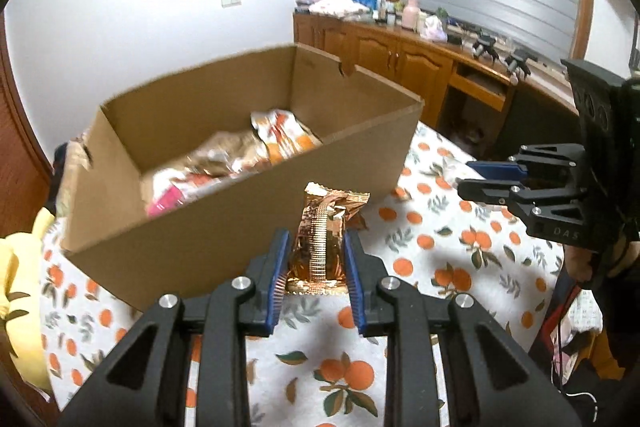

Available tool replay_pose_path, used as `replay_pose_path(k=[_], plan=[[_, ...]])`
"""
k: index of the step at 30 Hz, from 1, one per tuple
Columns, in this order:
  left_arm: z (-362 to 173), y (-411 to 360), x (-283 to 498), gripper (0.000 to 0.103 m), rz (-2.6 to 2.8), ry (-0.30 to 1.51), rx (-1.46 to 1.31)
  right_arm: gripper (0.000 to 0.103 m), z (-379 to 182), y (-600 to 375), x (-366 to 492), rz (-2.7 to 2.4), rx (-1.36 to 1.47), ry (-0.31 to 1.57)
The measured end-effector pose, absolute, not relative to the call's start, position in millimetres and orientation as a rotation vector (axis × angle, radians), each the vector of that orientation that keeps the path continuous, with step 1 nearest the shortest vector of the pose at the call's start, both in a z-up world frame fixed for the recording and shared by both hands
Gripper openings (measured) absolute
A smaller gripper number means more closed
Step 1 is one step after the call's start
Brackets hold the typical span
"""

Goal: Organize snacks
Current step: 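Lift both held snacks and carry them over the box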

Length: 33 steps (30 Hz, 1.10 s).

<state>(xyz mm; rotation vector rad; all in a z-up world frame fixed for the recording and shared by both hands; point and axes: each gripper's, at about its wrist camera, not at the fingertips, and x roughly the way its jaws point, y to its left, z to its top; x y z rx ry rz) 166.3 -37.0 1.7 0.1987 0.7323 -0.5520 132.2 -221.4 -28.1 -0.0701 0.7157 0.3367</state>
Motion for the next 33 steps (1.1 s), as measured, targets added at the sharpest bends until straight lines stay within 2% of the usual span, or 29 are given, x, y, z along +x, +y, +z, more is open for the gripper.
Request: replay_pose_path(k=[20,33], plan=[[46.4,-2.9,189.4,0.025,-0.451,0.632,0.168,0.019,27.3,-200.3,151.7,0.378,-0.142,0.589],[37.8,18.2,238.2,0.025,-0.356,0.66,0.15,0.019,40.8,-173.1,187.1,0.421,-0.23,0.549]])
